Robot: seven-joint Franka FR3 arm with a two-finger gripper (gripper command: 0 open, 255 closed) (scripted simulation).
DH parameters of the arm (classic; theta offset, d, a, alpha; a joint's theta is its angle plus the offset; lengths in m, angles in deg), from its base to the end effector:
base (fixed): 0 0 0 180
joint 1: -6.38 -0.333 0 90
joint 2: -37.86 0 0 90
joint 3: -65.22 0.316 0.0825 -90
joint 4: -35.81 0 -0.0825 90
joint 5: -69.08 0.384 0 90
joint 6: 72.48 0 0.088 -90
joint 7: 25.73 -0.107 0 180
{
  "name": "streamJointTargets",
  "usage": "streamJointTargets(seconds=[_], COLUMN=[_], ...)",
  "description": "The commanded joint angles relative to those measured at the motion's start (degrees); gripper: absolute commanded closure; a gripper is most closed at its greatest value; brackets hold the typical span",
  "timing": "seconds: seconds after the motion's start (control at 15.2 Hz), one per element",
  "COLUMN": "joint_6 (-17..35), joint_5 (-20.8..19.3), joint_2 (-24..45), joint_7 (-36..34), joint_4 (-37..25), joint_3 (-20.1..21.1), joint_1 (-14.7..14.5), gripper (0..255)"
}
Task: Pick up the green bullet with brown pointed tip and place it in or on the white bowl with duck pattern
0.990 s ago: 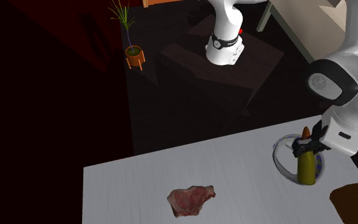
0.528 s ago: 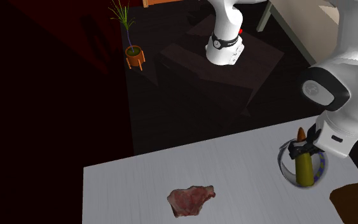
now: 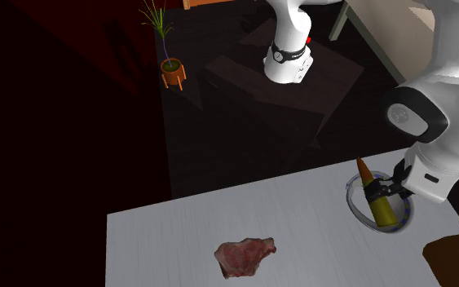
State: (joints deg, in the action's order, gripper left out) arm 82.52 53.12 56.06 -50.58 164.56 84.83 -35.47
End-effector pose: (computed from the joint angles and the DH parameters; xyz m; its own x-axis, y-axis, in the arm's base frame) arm 0.2583 0.4952 0.2473 0.6461 0.7441 0.1698 0.7572 -0.6528 -0.0210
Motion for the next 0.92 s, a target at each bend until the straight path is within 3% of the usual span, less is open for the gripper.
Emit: streamJointTargets(seconds=[0.0, 0.33, 0.86], joint_6=[-0.01, -5.27, -5.27], joint_5=[0.0, 5.81, 5.84], joint_2=[0.02, -7.33, -7.33], joint_7=[0.0, 4.17, 4.19], joint_4=[-0.01, 1.5, 1.5], joint_3=[0.0, 3.26, 3.18], joint_1=[-0.01, 2.53, 2.44], gripper=[0, 0, 0])
